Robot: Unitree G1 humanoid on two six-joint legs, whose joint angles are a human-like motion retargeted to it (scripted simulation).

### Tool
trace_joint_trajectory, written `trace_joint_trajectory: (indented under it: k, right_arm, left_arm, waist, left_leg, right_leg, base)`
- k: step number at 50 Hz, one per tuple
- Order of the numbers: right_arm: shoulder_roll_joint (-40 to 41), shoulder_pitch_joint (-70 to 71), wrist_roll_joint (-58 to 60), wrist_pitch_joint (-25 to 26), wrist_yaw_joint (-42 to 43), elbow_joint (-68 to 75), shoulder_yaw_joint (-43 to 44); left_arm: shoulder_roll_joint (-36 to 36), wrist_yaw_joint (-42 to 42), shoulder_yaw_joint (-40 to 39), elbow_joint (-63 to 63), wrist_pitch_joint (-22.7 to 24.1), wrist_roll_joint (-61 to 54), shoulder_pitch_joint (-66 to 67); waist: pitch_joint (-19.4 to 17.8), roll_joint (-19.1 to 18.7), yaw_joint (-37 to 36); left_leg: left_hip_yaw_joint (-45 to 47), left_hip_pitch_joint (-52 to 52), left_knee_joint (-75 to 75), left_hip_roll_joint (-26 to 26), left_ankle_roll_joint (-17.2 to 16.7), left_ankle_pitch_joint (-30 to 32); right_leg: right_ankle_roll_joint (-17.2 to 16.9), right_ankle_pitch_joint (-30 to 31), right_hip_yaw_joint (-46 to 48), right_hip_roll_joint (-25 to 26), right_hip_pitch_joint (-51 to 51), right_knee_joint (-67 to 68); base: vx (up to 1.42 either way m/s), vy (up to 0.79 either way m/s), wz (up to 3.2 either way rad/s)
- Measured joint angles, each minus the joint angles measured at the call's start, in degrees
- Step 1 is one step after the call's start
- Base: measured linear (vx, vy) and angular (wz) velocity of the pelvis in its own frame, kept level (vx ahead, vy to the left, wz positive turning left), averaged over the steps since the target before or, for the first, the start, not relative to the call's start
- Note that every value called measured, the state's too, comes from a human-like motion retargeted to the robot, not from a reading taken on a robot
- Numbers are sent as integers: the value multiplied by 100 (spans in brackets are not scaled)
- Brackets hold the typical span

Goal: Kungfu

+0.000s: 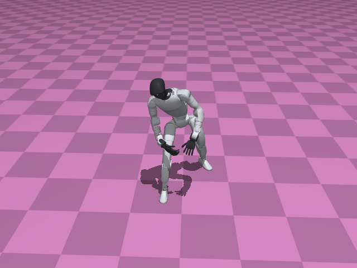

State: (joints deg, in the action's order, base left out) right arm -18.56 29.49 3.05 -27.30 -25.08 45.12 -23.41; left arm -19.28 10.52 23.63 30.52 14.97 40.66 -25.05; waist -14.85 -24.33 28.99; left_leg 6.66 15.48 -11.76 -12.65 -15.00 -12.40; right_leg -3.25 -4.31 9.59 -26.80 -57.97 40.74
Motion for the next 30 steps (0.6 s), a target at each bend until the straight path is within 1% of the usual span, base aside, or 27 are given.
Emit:
trace_joint_trajectory:
  k: [2,3,4,5,7,10,13,16,18,21,23,24,27,30]
  right_arm:
    - [207,-242,-581,431,-268,-686,-498]
    - [304,-331,-841,665,-314,-1049,-739]
    - [396,-420,-1076,843,-317,-1381,-926]
    - [485,-509,-1299,995,-299,-1698,-1087]
    - [667,-659,-1654,1031,-284,-2115,-1273]
    - [770,-737,-1841,904,-307,-2411,-1411]
    - [634,-747,-1742,769,-359,-2472,-1341]
    - [494,-755,-1699,690,-415,-2433,-1194]
    - [428,-781,-1680,669,-472,-2376,-1061]
    - [340,-746,-1580,649,-611,-2297,-834]
    - [307,-715,-1490,617,-670,-2247,-709]
    - [303,-702,-1448,601,-704,-2223,-659]
    - [316,-714,-1284,594,-838,-2144,-453]
    - [349,-876,-988,588,-985,-2085,-19]
  left_arm:
    - [-731,111,91,-1680,-798,22,1047]
    - [-1030,110,104,-2405,-1132,59,1547]
    - [-1333,51,62,-3077,-1352,58,2003]
    - [-1639,-37,-8,-3721,-1515,37,2437]
    - [-2016,-413,-218,-4625,-1609,-45,3130]
    - [-2221,-757,-387,-5187,-1688,-29,3701]
    - [-2268,-799,-513,-5324,-1929,262,3970]
    - [-2149,-778,-534,-5277,-2039,481,3991]
    - [-1988,-760,-560,-5134,-1995,496,3896]
    - [-1650,-688,-661,-4690,-1743,282,3624]
    - [-1421,-635,-756,-4394,-1582,66,3446]
    - [-1324,-598,-829,-4248,-1512,-61,3357]
    - [-1103,-507,-1161,-3795,-1311,-482,3031]
    - [-969,-575,-1591,-3385,-1082,-871,2562]
  waist:
    - [92,-71,-183]
    - [147,-96,-278]
    - [205,-129,-371]
    - [263,-165,-463]
    - [382,-212,-640]
    - [561,-179,-825]
    - [686,-65,-885]
    - [703,54,-807]
    - [683,114,-714]
    - [605,144,-595]
    - [591,156,-484]
    - [597,145,-437]
    - [664,19,-280]
    - [792,-154,-79]
  left_leg:
    - [5,-72,-20,49,0,-39]
    - [1,-102,-21,92,0,-54]
    - [-5,-129,-18,133,0,-70]
    - [-13,-155,-13,173,0,-86]
    - [-41,-213,20,263,0,-113]
    - [-103,-290,99,446,0,-108]
    - [-183,-337,143,620,0,-85]
    - [-212,-361,167,702,0,-76]
    - [-172,-386,193,725,0,-97]
    - [88,-441,229,627,0,-203]
    - [344,-484,307,555,0,-255]
    - [483,-501,356,502,0,-279]
    - [858,-492,466,310,0,-330]
    - [1200,-409,470,129,0,-158]
  right_leg:
    - [-24,8,-43,-35,81,-14]
    - [-43,17,-78,-65,108,-22]
    - [-65,32,-98,-107,144,-37]
    - [-87,50,-110,-155,184,-56]
    - [-135,90,-138,-273,286,-120]
    - [-204,177,-206,-498,424,-236]
    - [-267,328,-208,-710,613,-460]
    - [-282,497,-93,-833,797,-730]
    - [-285,637,3,-856,887,-932]
    - [-274,916,161,-679,930,-1299]
    - [-191,975,286,-578,835,-1452]
    - [-23,900,461,-551,753,-1450]
    - [634,479,1219,-559,523,-1235]
    - [1069,30,2063,-771,467,-845]
  base:
    - [20,16,2]
    - [20,18,9]
    - [19,18,15]
    - [18,23,22]
    - [16,26,33]
    - [9,23,38]
    - [2,25,32]
    - [-6,20,12]
    - [-6,15,-22]
    - [-7,16,-79]
    - [-1,9,-120]
    - [1,5,-147]
    - [0,-4,-135]
    - [2,-25,-79]
